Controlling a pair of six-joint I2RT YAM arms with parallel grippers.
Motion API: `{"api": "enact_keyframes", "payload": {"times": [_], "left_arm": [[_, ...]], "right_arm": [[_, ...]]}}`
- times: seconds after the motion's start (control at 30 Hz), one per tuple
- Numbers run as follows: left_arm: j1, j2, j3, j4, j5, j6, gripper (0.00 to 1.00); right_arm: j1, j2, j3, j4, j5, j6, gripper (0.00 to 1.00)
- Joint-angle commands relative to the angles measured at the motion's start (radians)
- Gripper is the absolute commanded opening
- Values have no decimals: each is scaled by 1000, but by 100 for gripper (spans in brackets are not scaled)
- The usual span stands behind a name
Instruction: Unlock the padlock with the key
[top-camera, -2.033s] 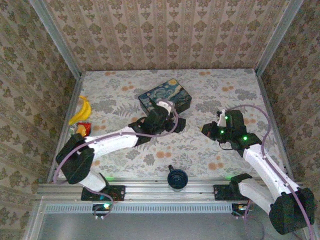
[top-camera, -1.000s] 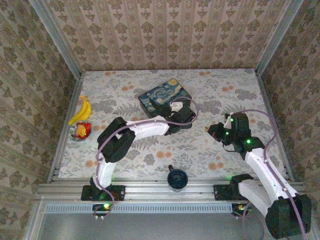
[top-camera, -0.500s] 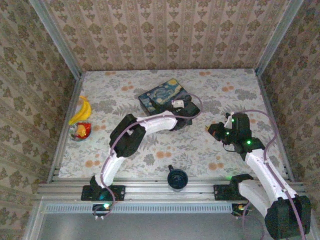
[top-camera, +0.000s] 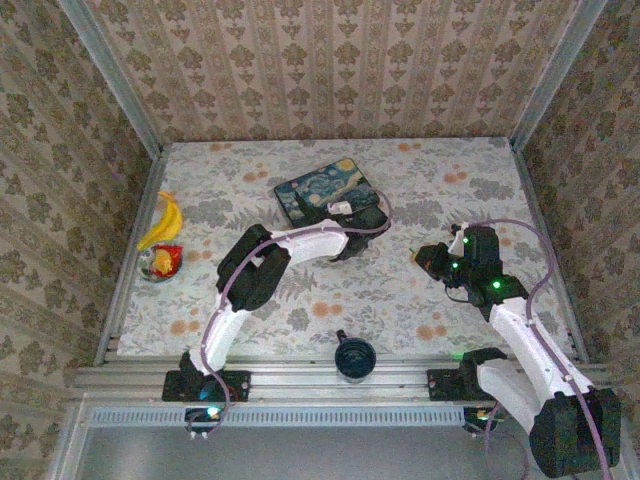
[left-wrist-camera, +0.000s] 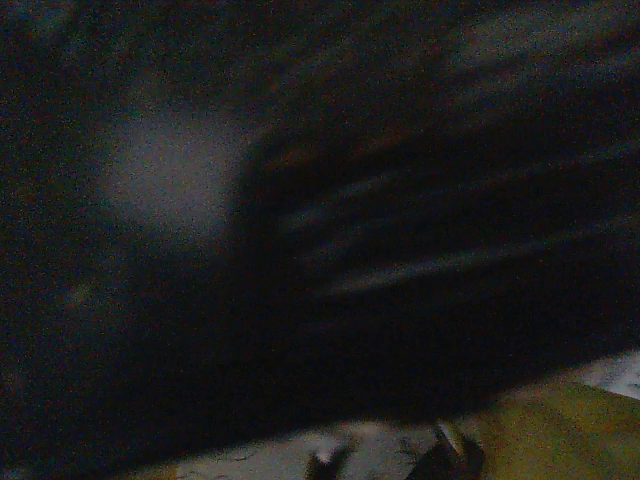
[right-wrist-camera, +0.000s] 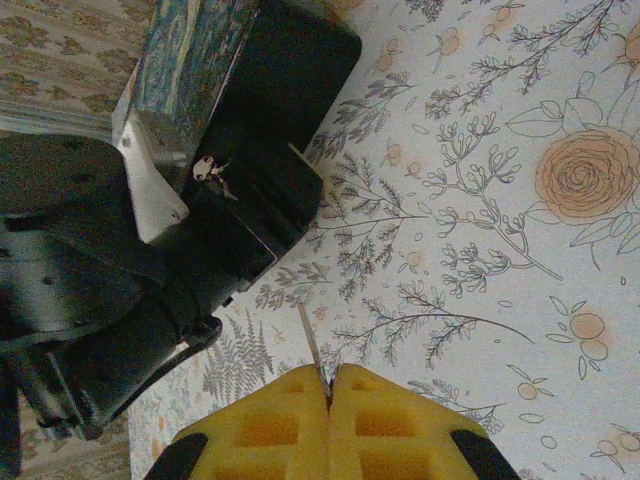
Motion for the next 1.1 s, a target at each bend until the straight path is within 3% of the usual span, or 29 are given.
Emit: {"api": "enact_keyframes", "payload": {"times": [0.0,0.27,0.67,1.07], "left_arm": [[12,-59,-49,-48,-53,-34,73],[10,-50,-36,17,0,38,73],[13,-3,9,43,57,62,43],[-2,1,-7,15,81,37,38]], "right_arm": [[-5,9,-12,24,-20,15,0],[-5,18,-11,34,-28,19,0],[-5,11,-17,37,-25,21,0],[-5,8,-13,38,-24,23,0]]}}
